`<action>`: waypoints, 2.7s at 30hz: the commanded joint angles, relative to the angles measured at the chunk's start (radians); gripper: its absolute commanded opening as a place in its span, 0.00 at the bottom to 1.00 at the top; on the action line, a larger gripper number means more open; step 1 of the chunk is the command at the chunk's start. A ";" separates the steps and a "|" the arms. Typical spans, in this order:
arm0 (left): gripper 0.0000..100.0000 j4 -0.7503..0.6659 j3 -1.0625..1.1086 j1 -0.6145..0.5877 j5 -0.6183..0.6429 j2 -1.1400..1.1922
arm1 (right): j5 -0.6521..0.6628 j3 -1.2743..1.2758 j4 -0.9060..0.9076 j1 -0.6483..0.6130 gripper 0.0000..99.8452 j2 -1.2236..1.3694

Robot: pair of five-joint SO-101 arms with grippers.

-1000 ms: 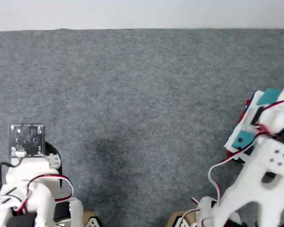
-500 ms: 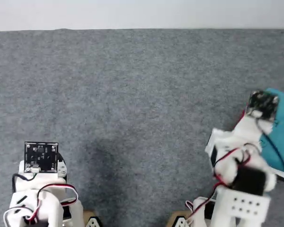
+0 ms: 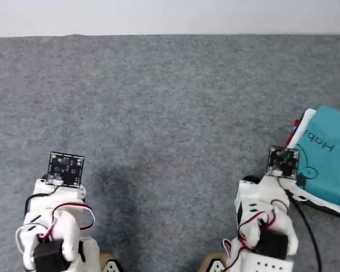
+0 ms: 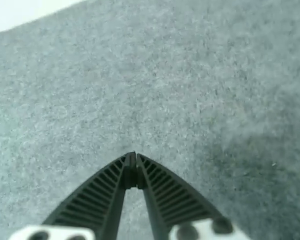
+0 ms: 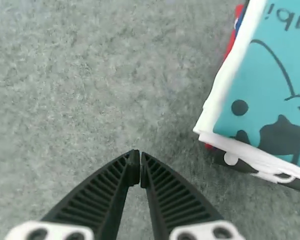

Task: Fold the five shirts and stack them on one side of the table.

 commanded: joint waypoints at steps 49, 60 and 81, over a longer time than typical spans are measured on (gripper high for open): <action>0.01 -0.170 0.343 0.305 0.236 -0.043 | 0.031 0.215 0.102 -0.216 0.01 -0.051; 0.01 -0.170 0.343 0.305 0.236 -0.043 | 0.031 0.215 0.102 -0.216 0.01 -0.051; 0.01 -0.170 0.343 0.305 0.236 -0.043 | 0.031 0.215 0.102 -0.216 0.01 -0.051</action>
